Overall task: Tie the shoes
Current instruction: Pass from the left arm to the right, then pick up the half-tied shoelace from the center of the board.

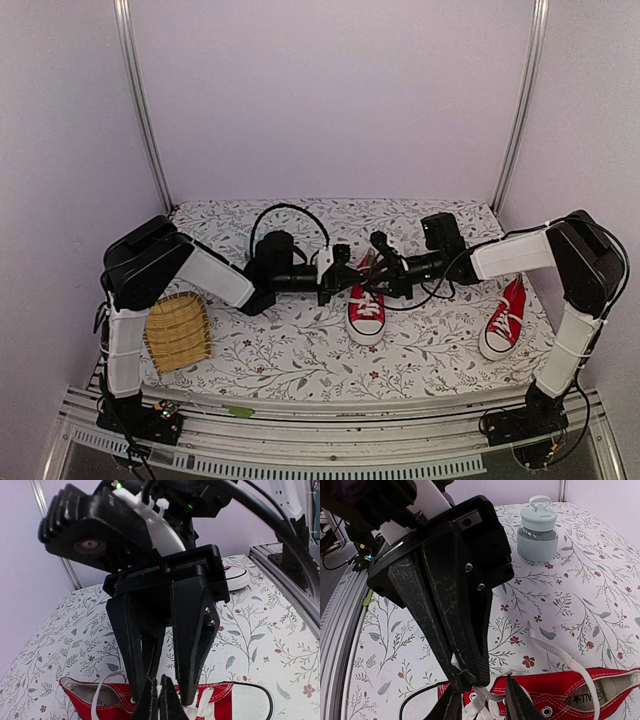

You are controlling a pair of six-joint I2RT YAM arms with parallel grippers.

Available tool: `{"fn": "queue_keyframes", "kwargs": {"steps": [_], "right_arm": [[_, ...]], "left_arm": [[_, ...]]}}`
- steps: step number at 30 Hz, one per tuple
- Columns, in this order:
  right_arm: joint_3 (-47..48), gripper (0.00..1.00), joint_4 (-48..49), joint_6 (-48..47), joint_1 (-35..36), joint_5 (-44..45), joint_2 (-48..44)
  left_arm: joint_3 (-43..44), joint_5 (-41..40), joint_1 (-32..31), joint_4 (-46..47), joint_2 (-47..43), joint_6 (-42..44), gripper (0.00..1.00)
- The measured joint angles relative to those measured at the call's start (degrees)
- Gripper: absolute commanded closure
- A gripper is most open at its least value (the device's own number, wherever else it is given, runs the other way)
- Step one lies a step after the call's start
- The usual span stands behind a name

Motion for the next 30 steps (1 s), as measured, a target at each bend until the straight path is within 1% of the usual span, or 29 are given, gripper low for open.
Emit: {"fn": "queue_keyframes", "kwargs": {"steps": [2, 4, 6, 7, 8, 9, 11, 12, 14, 16, 18, 20, 22, 24, 26, 28, 30], "right_arm": [[0.07, 0.88, 0.76, 0.26, 0.11, -0.39, 0.02], [0.07, 0.98, 1.07, 0.46, 0.11, -0.76, 0.04], [0.07, 0.99, 1.25, 0.83, 0.26, -0.85, 0.13], [0.07, 0.99, 1.27, 0.85, 0.31, -0.66, 0.15], [0.07, 0.99, 1.25, 0.85, 0.31, -0.55, 0.15], [0.07, 0.99, 1.27, 0.87, 0.24, -0.46, 0.15], [0.02, 0.99, 1.22, 0.87, 0.24, -0.39, 0.15], [0.02, 0.99, 1.29, 0.85, 0.26, -0.37, 0.15], [0.02, 0.99, 1.53, 0.9, 0.26, -0.37, 0.15], [-0.07, 0.99, 1.66, 0.98, 0.24, -0.28, 0.15], [-0.11, 0.99, 1.68, 1.07, 0.22, -0.24, 0.15], [-0.11, 0.99, 1.68, 1.18, 0.17, -0.26, 0.15], [-0.13, 0.99, 1.68, 1.2, 0.17, -0.26, 0.15], [-0.13, 0.99, 1.68, 1.18, 0.17, -0.24, 0.15], [-0.13, 0.99, 1.64, 1.18, 0.17, -0.22, 0.15], [-0.13, 0.99, 1.62, 1.16, 0.17, -0.11, 0.15], [-0.13, 0.99, 1.57, 0.98, 0.17, 0.04, 0.15]], "left_arm": [[0.0, 0.02, 0.0, -0.02, 0.0, -0.02, 1.0], [0.07, -0.33, 0.0, 0.02, 0.0, -0.04, 1.0], [0.31, -0.35, 0.26, 0.07, 0.0, -0.13, 1.0], [0.31, -0.2, 0.33, 0.07, 0.0, -0.28, 0.91], [0.31, -0.17, 0.33, 0.07, 0.0, -0.48, 0.76], [0.31, -0.22, 0.31, 0.04, 0.0, -0.9, 0.66], [0.42, -0.46, 0.33, -0.02, 0.0, -1.55, 0.4], [0.44, -0.61, 0.33, -0.35, -0.07, -1.9, 0.31], [0.35, -0.81, 0.35, -2.03, -0.61, -2.36, 0.21], [-0.66, -0.9, 0.7, -5.42, -2.78, -2.05, 0.2], [-2.21, -1.14, 1.01, -10.8, -6.91, -0.7, 0.21], [-2.49, -1.84, 1.62, -17.14, -10.8, 1.86, 0.27], [-0.15, -3.96, 2.67, -25.46, -13.22, 5.68, 0.33], [5.53, -6.93, 3.39, -34.56, -11.65, 9.92, 0.34], [12.92, -10.32, 3.74, -43.39, -7.1, 13.29, 0.3], [17.14, -12.87, 3.82, -49.09, -3.13, 15.02, 0.26], [19.23, -14.69, 3.91, -54.25, 0.17, 16.65, 0.25]]}}
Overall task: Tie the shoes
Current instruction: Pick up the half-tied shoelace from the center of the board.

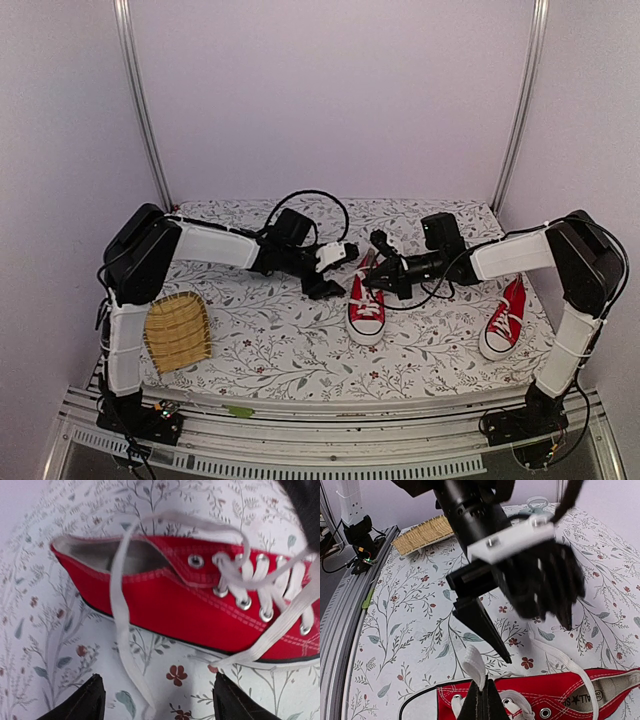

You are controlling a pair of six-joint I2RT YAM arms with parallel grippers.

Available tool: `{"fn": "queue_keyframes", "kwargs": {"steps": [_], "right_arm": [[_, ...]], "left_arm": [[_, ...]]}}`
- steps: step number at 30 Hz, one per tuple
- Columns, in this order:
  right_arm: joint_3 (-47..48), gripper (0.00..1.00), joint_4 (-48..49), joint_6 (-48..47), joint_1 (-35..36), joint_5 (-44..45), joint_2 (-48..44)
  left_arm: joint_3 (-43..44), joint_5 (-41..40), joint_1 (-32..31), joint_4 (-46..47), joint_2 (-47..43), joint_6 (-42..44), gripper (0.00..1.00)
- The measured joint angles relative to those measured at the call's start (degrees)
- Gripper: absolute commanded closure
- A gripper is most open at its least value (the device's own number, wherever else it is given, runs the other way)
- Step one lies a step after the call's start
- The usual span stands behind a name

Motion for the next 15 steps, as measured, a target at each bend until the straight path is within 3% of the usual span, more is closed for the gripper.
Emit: {"fn": "queue_keyframes", "kwargs": {"steps": [5, 8, 12, 13, 14, 15], "right_arm": [[0.0, 0.99, -0.61, -0.24, 0.0, 0.44, 0.0], [0.0, 0.99, -0.83, -0.26, 0.0, 0.9, -0.02], [0.0, 0.99, -1.03, -0.26, 0.0, 1.07, 0.0], [0.0, 0.99, -1.11, -0.26, 0.0, 1.07, 0.0], [0.0, 0.99, -1.25, -0.24, 0.0, 1.09, 0.0], [0.0, 0.99, -1.33, -0.22, 0.0, 1.11, 0.0]], "left_arm": [[4.28, -2.12, 0.11, -8.44, 5.92, 0.76, 0.29], [6.8, -3.85, 0.11, -9.97, 6.86, 0.81, 0.41], [7.06, -5.49, 0.11, -10.23, 7.23, 0.81, 0.73], [6.95, -5.9, 0.11, -10.03, 7.23, 0.44, 0.91], [6.62, -6.43, 0.11, -9.64, 7.17, 0.92, 1.0], [6.1, -6.71, 0.04, -9.05, 6.99, 1.03, 1.0]]}}
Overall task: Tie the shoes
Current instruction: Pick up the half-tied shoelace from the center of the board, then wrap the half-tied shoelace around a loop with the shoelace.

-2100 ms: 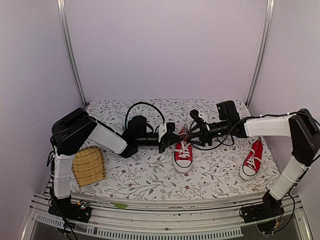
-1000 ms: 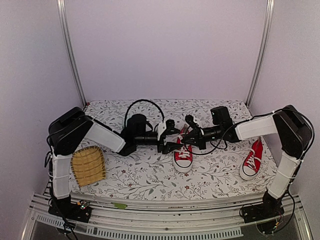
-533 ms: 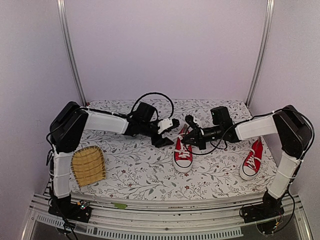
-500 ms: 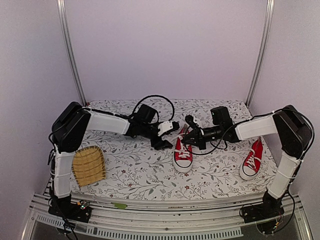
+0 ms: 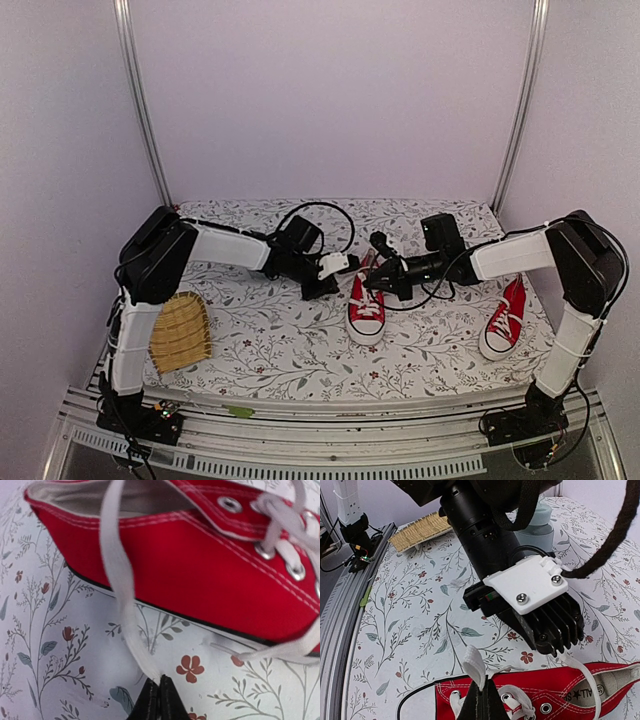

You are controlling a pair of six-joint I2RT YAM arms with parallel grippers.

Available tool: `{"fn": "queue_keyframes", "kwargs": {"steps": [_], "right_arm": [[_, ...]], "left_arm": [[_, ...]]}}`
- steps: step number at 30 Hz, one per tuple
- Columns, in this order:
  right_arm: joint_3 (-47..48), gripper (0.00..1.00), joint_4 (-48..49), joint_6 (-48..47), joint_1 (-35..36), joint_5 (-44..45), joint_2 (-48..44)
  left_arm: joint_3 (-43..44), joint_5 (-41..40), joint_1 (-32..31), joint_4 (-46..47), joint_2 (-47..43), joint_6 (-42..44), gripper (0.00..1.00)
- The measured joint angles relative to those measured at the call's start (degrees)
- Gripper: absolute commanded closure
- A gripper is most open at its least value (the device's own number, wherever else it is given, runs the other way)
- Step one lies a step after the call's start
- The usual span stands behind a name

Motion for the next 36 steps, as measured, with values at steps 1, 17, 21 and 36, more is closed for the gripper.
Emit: {"fn": "queue_keyframes", "kwargs": {"steps": [1, 17, 21, 36], "right_arm": [[0.0, 0.99, -0.07, 0.04, 0.0, 0.02, -0.02], [0.09, 0.99, -0.26, 7.58, -0.2, 1.51, -0.04], [0.11, 0.99, -0.26, 9.18, -0.26, 1.53, -0.04], [0.94, 0.99, 0.11, 12.61, -1.42, 2.54, -0.31]], "left_arm": [[-0.87, -0.26, -0.07, 0.66, -0.37, 0.11, 1.0], [-26.93, -0.83, -2.73, 16.15, -25.18, -1.86, 1.0], [-30.27, 2.14, -4.61, 17.81, -30.16, -1.92, 1.0], [-24.15, 15.28, -9.94, 18.49, -23.91, 1.01, 1.0]]}}
